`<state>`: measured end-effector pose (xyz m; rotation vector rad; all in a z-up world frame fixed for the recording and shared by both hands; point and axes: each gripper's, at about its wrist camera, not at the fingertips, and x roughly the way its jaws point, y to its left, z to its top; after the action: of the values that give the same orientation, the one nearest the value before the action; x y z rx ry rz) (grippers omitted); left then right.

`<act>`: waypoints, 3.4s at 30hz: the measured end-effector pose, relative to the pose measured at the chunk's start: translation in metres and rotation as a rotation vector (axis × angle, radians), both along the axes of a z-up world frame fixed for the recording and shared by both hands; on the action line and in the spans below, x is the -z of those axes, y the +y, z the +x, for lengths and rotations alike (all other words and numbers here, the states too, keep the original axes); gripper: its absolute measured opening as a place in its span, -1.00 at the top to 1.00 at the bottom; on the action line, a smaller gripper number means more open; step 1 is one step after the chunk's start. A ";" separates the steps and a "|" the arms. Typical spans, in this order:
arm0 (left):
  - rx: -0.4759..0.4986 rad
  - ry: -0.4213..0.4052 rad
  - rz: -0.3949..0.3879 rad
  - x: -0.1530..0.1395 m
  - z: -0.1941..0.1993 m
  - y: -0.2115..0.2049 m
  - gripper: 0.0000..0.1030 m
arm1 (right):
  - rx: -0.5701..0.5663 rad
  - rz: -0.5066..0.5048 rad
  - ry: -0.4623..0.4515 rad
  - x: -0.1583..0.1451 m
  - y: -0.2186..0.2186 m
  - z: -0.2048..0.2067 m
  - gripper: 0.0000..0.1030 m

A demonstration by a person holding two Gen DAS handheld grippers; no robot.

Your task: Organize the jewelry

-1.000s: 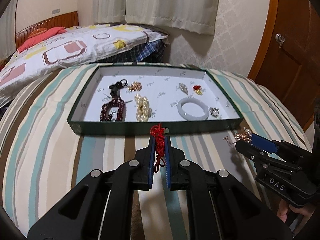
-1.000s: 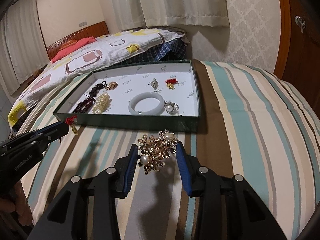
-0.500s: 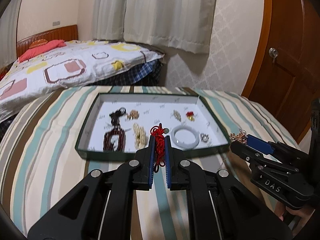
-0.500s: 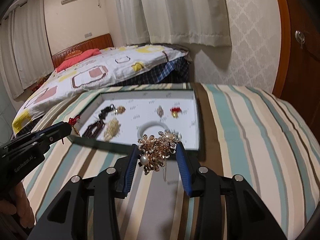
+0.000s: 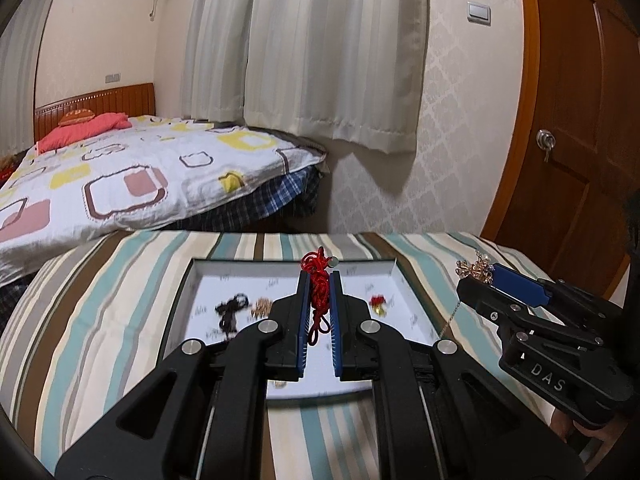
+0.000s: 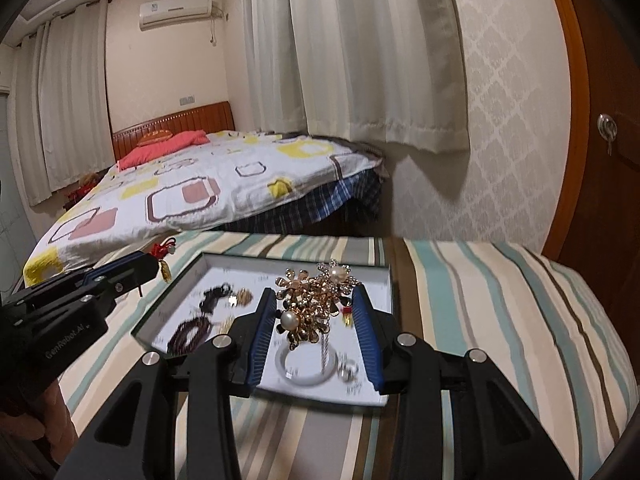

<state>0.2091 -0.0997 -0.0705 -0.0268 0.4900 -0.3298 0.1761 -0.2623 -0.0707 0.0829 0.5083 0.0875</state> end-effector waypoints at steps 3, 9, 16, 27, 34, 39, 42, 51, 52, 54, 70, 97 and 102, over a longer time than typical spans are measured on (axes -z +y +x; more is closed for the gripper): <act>-0.006 -0.014 0.003 -0.002 0.012 -0.005 0.82 | 0.001 -0.003 -0.012 -0.002 0.000 0.010 0.23; -0.026 -0.040 0.023 -0.001 0.033 -0.014 0.82 | 0.003 0.002 -0.027 -0.001 -0.002 0.027 0.23; -0.062 0.023 0.043 0.027 0.076 -0.027 0.82 | 0.013 0.018 0.007 0.026 -0.006 0.057 0.23; -0.093 0.194 0.133 0.090 0.128 -0.040 0.82 | 0.039 0.009 0.165 0.080 -0.017 0.098 0.23; -0.105 0.270 0.171 0.109 0.145 -0.044 0.82 | 0.038 0.010 0.266 0.104 -0.019 0.114 0.23; -0.107 0.305 0.195 0.117 0.149 -0.045 0.82 | 0.043 0.007 0.300 0.113 -0.019 0.119 0.23; -0.107 0.313 0.226 0.118 0.150 -0.049 0.81 | 0.037 -0.004 0.310 0.113 -0.018 0.120 0.23; -0.105 0.328 0.232 0.119 0.151 -0.049 0.64 | 0.024 -0.001 0.317 0.115 -0.015 0.120 0.17; -0.103 0.329 0.232 0.119 0.151 -0.050 0.60 | 0.023 -0.002 0.311 0.114 -0.014 0.119 0.11; -0.102 0.324 0.227 0.118 0.150 -0.048 0.41 | 0.027 -0.005 0.302 0.111 -0.014 0.118 0.06; -0.141 0.216 0.180 0.077 0.092 -0.017 -0.52 | 0.065 -0.002 0.222 0.077 -0.009 0.075 -0.31; -0.260 0.072 0.075 -0.041 -0.111 0.077 -0.82 | 0.061 -0.024 0.030 -0.029 0.022 -0.104 -0.52; -0.289 0.006 0.099 -0.061 -0.138 0.083 -0.91 | 0.063 -0.039 -0.006 -0.044 0.025 -0.126 -0.53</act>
<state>0.0712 -0.0169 -0.0096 -0.0024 0.5002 -0.0224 0.0503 -0.2373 -0.0264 0.0601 0.5011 0.0166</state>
